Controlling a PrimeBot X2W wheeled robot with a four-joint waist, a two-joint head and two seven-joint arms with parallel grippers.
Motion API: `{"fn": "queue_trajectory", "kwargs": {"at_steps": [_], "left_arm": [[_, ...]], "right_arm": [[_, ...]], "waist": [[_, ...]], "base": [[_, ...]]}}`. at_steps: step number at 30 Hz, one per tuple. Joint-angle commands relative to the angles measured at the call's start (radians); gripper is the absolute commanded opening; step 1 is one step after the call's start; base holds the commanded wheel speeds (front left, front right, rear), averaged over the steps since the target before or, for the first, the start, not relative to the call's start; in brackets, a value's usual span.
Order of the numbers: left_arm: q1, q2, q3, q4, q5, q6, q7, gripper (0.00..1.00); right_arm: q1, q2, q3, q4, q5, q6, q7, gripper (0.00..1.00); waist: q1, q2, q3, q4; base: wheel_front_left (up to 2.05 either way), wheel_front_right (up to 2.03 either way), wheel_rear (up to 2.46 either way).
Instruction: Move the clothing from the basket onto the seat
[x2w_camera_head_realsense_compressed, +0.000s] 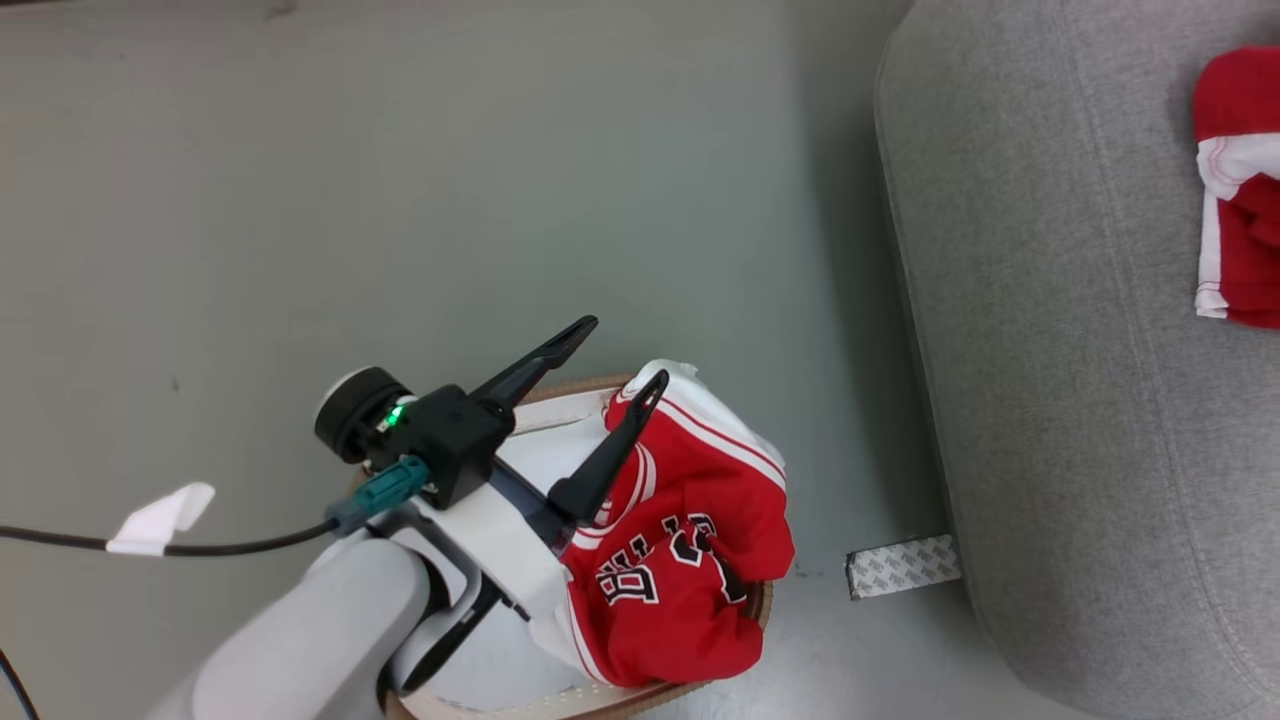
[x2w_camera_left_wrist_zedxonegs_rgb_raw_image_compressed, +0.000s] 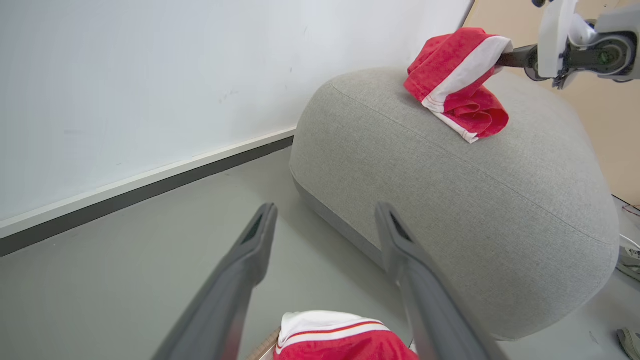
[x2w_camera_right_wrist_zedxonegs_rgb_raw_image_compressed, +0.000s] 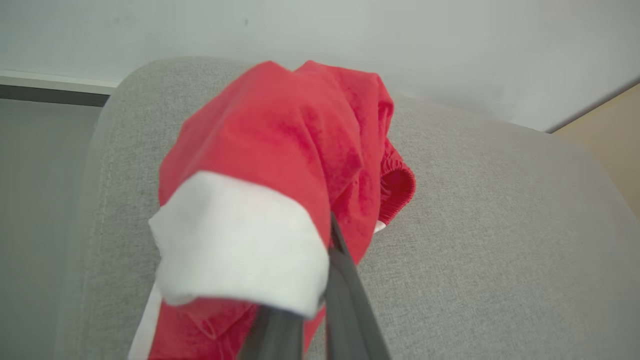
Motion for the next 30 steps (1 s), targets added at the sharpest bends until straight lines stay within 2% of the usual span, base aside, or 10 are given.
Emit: {"fn": "queue_trajectory", "kwargs": {"at_steps": [1, 2, 10, 14, 19, 26, 30], "left_arm": [[0.009, 0.007, 0.002, 0.005, -0.006, 0.003, -0.006, 1.0], [0.012, 0.004, 0.0, 0.009, -0.008, 0.003, -0.007, 1.0], [0.052, -0.033, -0.01, 0.059, -0.034, 0.011, -0.034, 1.0], [0.09, -0.047, -0.001, 0.09, -0.055, 0.024, -0.054, 1.0], [0.137, -0.069, 0.018, 0.124, -0.081, 0.042, -0.073, 1.0], [0.179, -0.093, 0.09, 0.148, -0.109, 0.083, -0.09, 1.0], [0.222, -0.075, 0.166, 0.135, -0.116, 0.098, -0.091, 1.0]], "right_arm": [[0.002, 0.002, 0.005, 0.009, 0.001, -0.002, 0.001, 0.5], [0.003, 0.007, 0.016, 0.016, 0.004, -0.002, 0.009, 1.0], [0.051, -0.015, 0.155, 0.011, 0.056, -0.002, 0.092, 1.0], [0.093, -0.075, 0.262, -0.07, 0.117, -0.002, 0.148, 1.0], [0.136, -0.149, 0.345, -0.239, 0.202, -0.002, 0.109, 1.0], [0.227, -0.225, 0.354, -0.48, 0.31, -0.002, 0.052, 1.0], [0.301, -0.194, 0.265, -0.584, 0.316, -0.002, -0.004, 1.0]], "waist": [[-0.0002, 0.0, -0.011, -0.005], [-0.0002, 0.0, -0.02, -0.008], [-0.0002, 0.0, -0.155, -0.014], [-0.0002, 0.0, -0.239, -0.018], [-0.0002, 0.0, -0.343, -0.004], [-0.0002, 0.0, -0.464, 0.046], [-0.0002, 0.0, -0.499, 0.072]], "base": [[0.0, 0.0, 0.0], [0.0, 0.0, 0.0], [0.0, 0.0, 0.0], [0.0, 0.0, 0.0], [0.0, 0.0, 0.0], [0.0, 0.0, 0.0], [0.0, 0.0, 0.0]]}}
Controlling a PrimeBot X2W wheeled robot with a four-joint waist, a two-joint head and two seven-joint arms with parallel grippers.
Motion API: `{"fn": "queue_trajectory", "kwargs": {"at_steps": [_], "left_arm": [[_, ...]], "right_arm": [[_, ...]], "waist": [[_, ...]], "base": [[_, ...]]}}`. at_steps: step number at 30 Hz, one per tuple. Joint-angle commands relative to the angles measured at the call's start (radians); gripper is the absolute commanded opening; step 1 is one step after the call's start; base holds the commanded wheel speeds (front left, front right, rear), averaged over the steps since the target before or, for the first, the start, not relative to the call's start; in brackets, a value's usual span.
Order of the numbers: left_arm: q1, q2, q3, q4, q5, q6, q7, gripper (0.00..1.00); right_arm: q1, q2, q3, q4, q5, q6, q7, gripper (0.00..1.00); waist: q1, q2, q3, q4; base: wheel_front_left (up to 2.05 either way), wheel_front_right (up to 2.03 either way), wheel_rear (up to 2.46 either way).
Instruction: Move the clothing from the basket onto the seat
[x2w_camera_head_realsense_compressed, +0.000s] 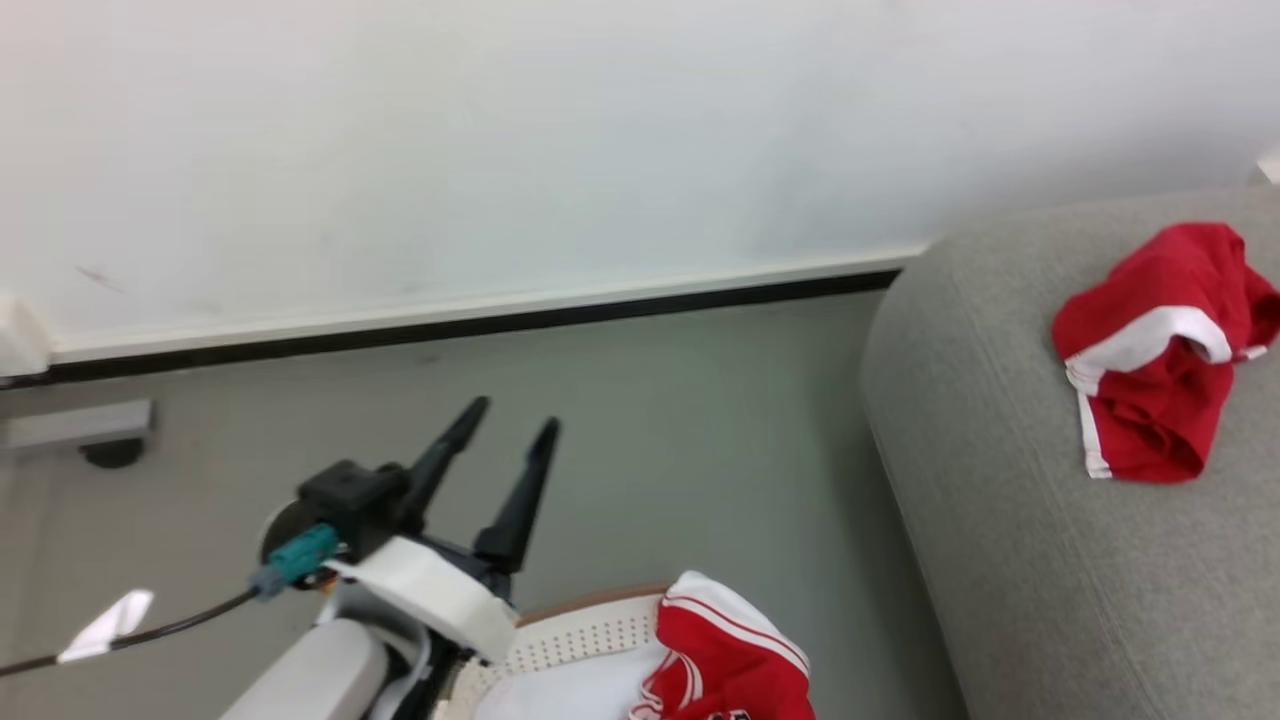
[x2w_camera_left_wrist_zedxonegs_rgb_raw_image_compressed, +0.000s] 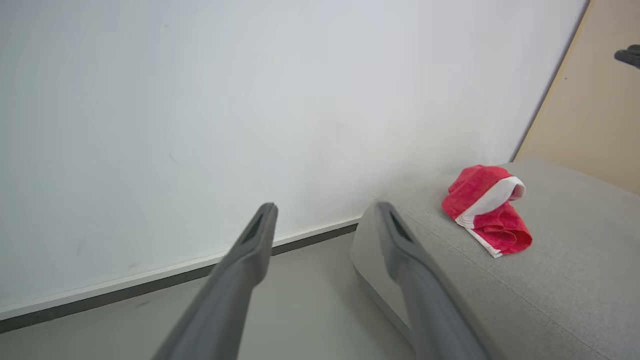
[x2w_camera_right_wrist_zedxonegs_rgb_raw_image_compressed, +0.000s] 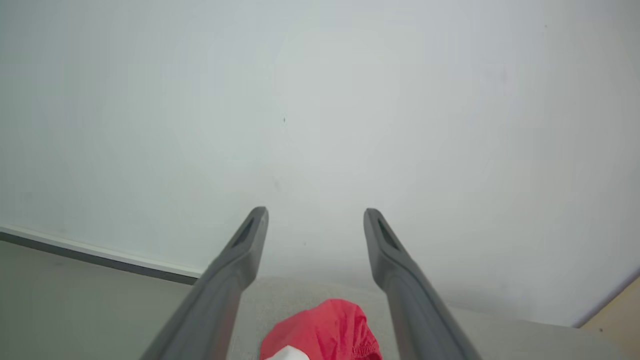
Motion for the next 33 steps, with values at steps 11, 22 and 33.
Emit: {"fn": "queue_trajectory", "kwargs": {"at_steps": [11, 22, 33], "left_arm": [[0.184, 0.011, 0.233, -0.068, 0.069, 0.045, -0.001, 1.0], [0.351, -0.083, 0.441, -0.119, 0.186, 0.026, -0.002, 1.0], [0.436, -0.2, 0.554, -0.114, 0.303, -0.049, -0.002, 1.0]], "right_arm": [[0.373, 0.249, -0.248, -0.259, -0.216, -0.002, -0.122, 1.0], [0.666, 0.474, -0.294, -0.345, -0.375, -0.002, -0.276, 1.0], [0.747, 0.573, -0.286, -0.277, -0.413, -0.002, -0.328, 1.0]], "waist": [[0.0003, 0.0, -0.077, 0.089], [0.0003, 0.0, -0.074, 0.107], [0.0003, 0.0, -0.069, 0.104]], "base": [[0.0, 0.0, 0.0], [0.0, 0.0, 0.0], [0.0, 0.0, 0.0]]}}
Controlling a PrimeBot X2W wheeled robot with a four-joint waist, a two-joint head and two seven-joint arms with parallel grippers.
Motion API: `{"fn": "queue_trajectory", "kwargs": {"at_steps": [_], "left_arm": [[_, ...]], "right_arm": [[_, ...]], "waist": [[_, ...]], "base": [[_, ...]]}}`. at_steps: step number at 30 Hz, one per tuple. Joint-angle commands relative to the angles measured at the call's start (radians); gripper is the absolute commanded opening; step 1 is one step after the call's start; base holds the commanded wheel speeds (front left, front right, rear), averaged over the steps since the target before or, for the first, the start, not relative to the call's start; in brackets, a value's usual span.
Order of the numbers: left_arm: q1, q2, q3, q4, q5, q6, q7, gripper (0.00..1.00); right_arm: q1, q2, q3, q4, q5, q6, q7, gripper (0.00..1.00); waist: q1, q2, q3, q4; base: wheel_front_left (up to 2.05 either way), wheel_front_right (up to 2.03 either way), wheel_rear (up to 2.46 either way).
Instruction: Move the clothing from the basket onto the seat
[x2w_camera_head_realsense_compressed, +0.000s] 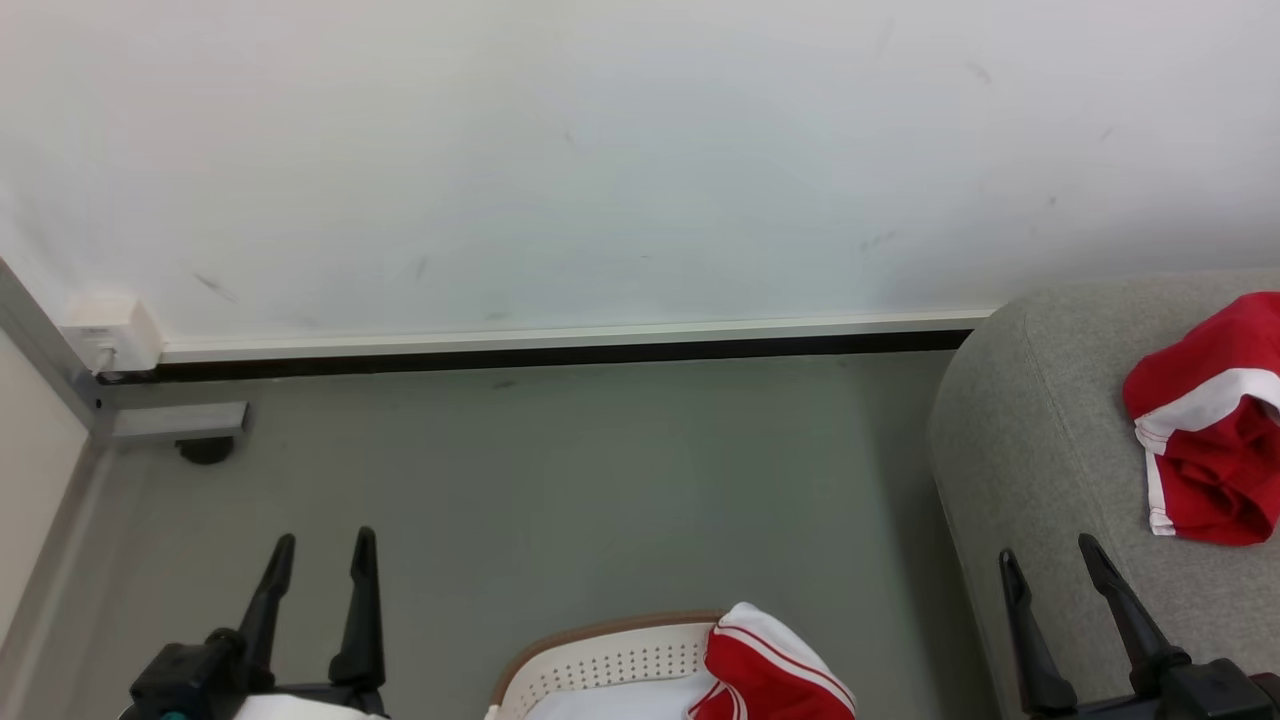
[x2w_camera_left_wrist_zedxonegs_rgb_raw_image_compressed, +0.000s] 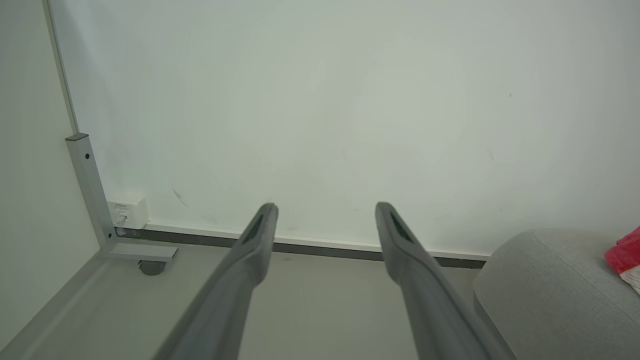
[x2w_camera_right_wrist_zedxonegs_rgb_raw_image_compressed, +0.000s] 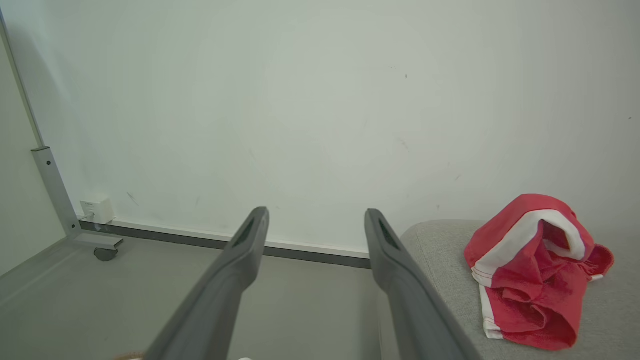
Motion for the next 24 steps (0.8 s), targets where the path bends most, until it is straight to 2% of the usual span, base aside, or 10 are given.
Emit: {"fn": "queue_trajectory", "kwargs": {"at_steps": [1, 14, 24], "left_arm": [[0.009, -0.001, 0.008, 0.002, 0.012, -0.006, -0.001, 1.0], [-0.005, -0.075, 0.094, 0.02, 0.087, -0.086, -0.001, 1.0], [-0.018, -0.101, 0.119, 0.038, 0.111, -0.119, -0.001, 1.0]], "right_arm": [[-0.005, 0.0, 0.001, 0.002, -0.009, -0.003, -0.003, 1.0], [-0.042, 0.019, 0.009, -0.008, -0.014, -0.003, -0.004, 1.0], [-0.042, 0.025, 0.006, -0.018, -0.013, -0.003, -0.004, 1.0]], "waist": [[0.0001, 0.0, 0.002, -0.003], [0.0001, 0.0, 0.012, -0.015], [0.0001, 0.0, 0.013, -0.02]], "base": [[0.0, 0.0, 0.0], [0.0, 0.0, 0.0], [0.0, 0.0, 0.0]]}}
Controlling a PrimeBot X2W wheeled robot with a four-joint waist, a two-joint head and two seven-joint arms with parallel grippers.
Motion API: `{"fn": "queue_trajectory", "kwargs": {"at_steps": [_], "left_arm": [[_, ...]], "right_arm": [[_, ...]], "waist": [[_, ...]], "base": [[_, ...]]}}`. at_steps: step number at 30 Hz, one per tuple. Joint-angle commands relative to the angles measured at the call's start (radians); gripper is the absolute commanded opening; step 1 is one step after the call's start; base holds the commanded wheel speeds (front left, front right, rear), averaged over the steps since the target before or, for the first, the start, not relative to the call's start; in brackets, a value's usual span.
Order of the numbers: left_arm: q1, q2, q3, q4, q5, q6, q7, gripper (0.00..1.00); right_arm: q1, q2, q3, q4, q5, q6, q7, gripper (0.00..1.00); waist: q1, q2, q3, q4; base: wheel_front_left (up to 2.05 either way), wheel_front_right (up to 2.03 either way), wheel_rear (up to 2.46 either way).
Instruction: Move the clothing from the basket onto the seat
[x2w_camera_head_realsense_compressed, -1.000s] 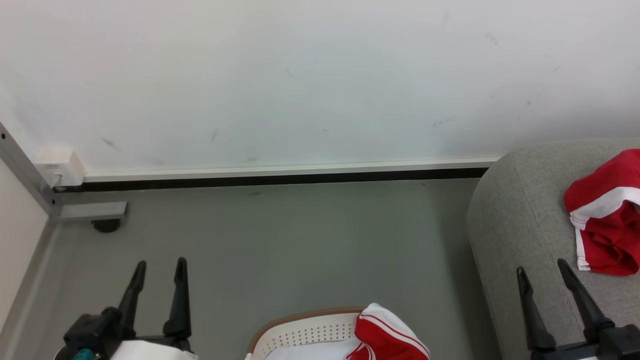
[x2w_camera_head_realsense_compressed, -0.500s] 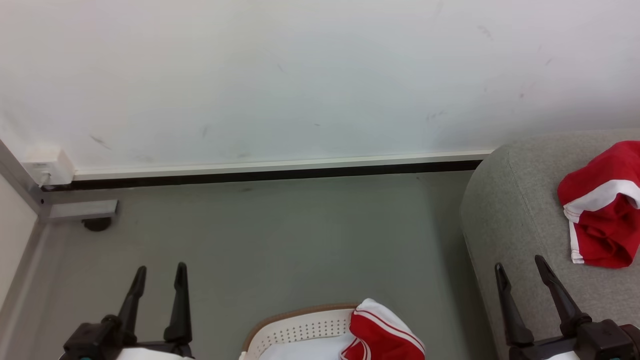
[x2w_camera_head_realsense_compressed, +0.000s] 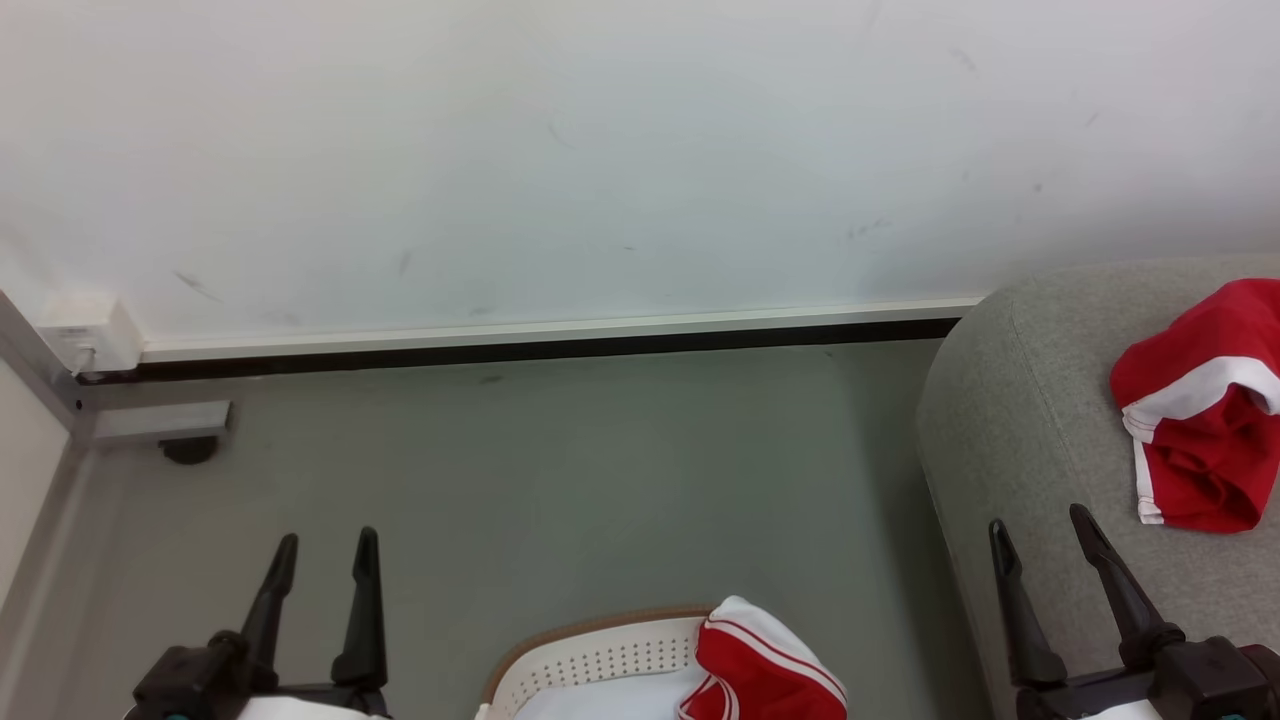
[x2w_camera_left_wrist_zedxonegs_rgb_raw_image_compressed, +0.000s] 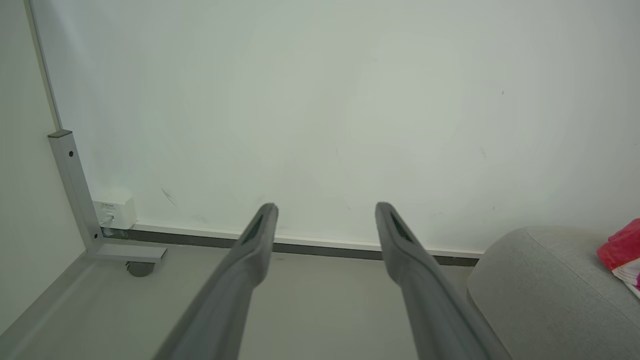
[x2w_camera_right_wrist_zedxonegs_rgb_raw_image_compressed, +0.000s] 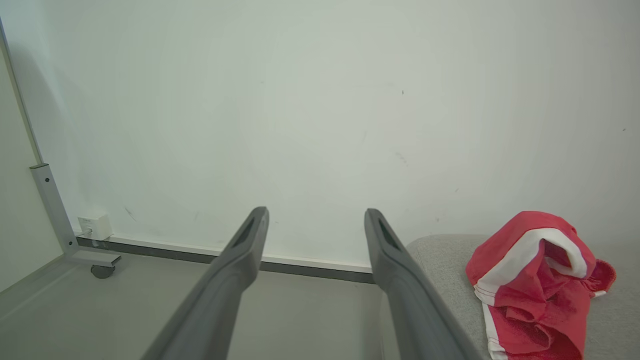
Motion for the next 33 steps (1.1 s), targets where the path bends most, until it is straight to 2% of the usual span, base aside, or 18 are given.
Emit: {"fn": "queue_trajectory", "kwargs": {"at_steps": [1, 8, 17, 27, 33], "left_arm": [[-0.009, -0.003, 0.004, 0.003, 0.004, -0.004, -0.001, 1.0], [-0.024, -0.01, -0.013, 0.018, 0.013, -0.023, -0.001, 1.0], [-0.073, 0.01, -0.068, 0.082, 0.001, -0.041, -0.001, 1.0], [-0.147, 0.068, -0.168, 0.189, -0.036, -0.045, 0.037, 1.0], [-0.208, 0.121, -0.266, 0.223, -0.07, -0.044, 0.089, 1.0]], "right_arm": [[-0.005, -0.001, -0.005, 0.0, -0.004, -0.003, -0.003, 1.0], [-0.027, -0.016, -0.012, -0.004, 0.01, -0.003, -0.003, 1.0], [-0.09, -0.041, -0.022, 0.002, 0.016, -0.003, -0.002, 1.0], [-0.143, -0.022, -0.014, -0.006, 0.028, -0.003, -0.002, 1.0], [-0.172, -0.009, -0.038, -0.024, 0.028, -0.003, -0.002, 1.0]], "waist": [[0.0, 0.0, 0.001, -0.001], [0.0, 0.0, 0.028, -0.021], [0.0, 0.0, 0.101, -0.096], [0.0, 0.0, 0.203, -0.185], [0.0, 0.0, 0.283, -0.221]], "base": [[0.0, 0.0, 0.0], [0.0, 0.0, 0.0], [0.0, 0.0, 0.0], [0.0, 0.0, 0.0], [0.0, 0.0, 0.0]]}}
